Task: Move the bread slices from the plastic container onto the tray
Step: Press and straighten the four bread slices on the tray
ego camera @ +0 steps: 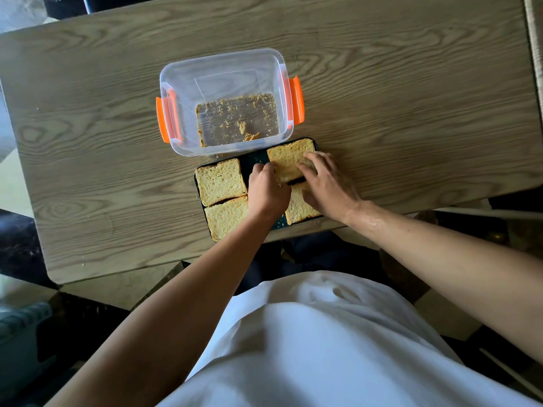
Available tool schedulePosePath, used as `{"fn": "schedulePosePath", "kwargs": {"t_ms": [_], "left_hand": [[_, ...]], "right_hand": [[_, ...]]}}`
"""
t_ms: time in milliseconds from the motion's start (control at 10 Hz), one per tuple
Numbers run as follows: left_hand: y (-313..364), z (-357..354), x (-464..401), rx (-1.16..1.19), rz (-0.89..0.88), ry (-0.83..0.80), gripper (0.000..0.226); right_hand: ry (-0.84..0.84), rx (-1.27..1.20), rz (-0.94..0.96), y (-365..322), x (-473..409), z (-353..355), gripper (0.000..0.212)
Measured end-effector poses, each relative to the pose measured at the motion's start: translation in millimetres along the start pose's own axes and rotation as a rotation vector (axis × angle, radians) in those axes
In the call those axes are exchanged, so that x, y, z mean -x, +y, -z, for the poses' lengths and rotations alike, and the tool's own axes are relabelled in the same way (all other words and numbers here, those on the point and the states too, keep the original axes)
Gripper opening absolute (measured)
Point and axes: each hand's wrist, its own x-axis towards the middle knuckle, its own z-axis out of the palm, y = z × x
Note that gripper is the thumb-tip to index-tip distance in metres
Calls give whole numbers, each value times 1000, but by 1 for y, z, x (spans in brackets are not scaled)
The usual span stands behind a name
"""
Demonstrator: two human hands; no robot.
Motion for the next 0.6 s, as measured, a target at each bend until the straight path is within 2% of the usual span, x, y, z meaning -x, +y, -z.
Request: {"fn": "schedulePosePath", "kwargs": {"t_ms": [100, 300, 400, 600], "left_hand": [[-10, -4, 8, -96, -79, -2, 59], [-12, -5, 12, -133, -107, 23, 60], [-10, -1, 13, -139, -107, 52, 57], [-13, 25, 20, -281, -243, 138, 49]], "right_hand": [[12, -7, -4, 2, -1, 3, 64], [34, -36, 8, 5, -2, 2, 59], [48, -50, 20, 5, -5, 3, 56], [23, -58, 111, -8, -16, 17, 62]]}}
